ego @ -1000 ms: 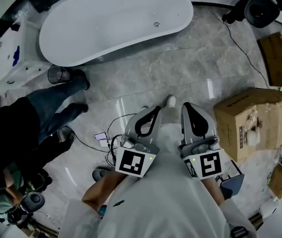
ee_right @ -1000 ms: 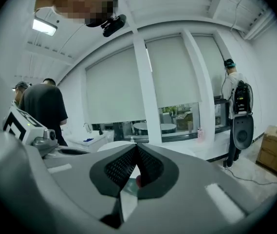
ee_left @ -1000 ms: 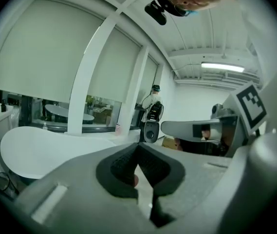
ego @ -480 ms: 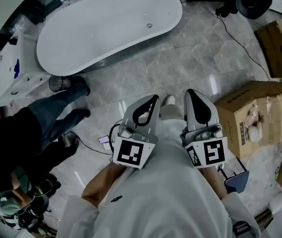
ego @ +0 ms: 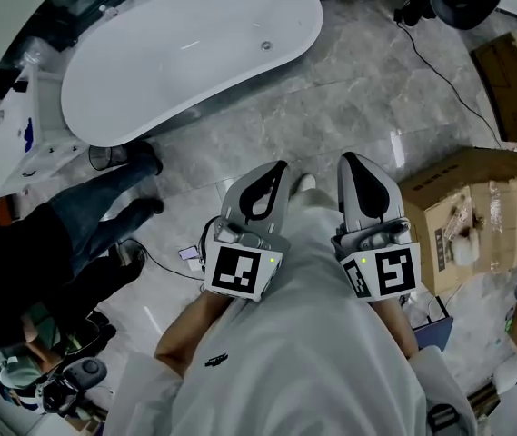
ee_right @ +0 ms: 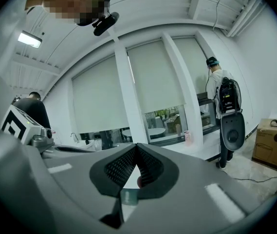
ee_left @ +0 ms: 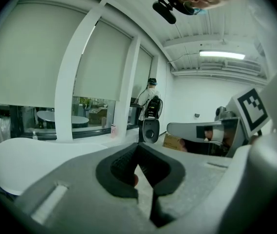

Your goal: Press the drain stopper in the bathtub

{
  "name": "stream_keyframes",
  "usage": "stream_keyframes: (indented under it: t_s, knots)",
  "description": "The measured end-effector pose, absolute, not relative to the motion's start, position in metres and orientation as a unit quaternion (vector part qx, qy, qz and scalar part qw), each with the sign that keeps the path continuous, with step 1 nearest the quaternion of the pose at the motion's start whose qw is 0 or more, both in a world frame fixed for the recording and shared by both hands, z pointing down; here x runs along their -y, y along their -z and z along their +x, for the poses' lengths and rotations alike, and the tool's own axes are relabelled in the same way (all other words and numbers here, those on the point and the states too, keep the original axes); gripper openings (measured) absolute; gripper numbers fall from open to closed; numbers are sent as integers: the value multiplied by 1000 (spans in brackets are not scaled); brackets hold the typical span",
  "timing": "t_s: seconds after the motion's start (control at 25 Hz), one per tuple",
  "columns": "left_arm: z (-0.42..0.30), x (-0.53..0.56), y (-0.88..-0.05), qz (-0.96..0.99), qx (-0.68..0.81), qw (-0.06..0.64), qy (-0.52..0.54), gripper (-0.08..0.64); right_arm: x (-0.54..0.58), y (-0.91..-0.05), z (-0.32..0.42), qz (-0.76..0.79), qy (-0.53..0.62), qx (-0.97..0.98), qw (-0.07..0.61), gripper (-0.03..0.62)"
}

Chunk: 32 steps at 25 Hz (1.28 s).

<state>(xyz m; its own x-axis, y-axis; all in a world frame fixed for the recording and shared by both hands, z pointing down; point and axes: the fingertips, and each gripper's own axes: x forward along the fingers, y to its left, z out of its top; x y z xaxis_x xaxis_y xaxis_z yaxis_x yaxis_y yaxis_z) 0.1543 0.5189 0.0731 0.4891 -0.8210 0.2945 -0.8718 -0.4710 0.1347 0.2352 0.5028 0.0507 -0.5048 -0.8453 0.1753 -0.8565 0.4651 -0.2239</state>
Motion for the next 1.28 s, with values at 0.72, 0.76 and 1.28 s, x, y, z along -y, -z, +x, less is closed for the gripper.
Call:
stream_keyframes:
  t_s: [0.72,0.76,1.28]
  knots:
    - [150,-370,-91,854,484,171,-88,3,-361,-65,239,516,-158,841,38,6]
    - [144,-355,-90,854,482,172,-87,3,-346,-62,233,516,-157,841,41,6]
    - [58,-174,-81,858,464,207,-78,3,-165,-32,156,538,-139,830,57,6]
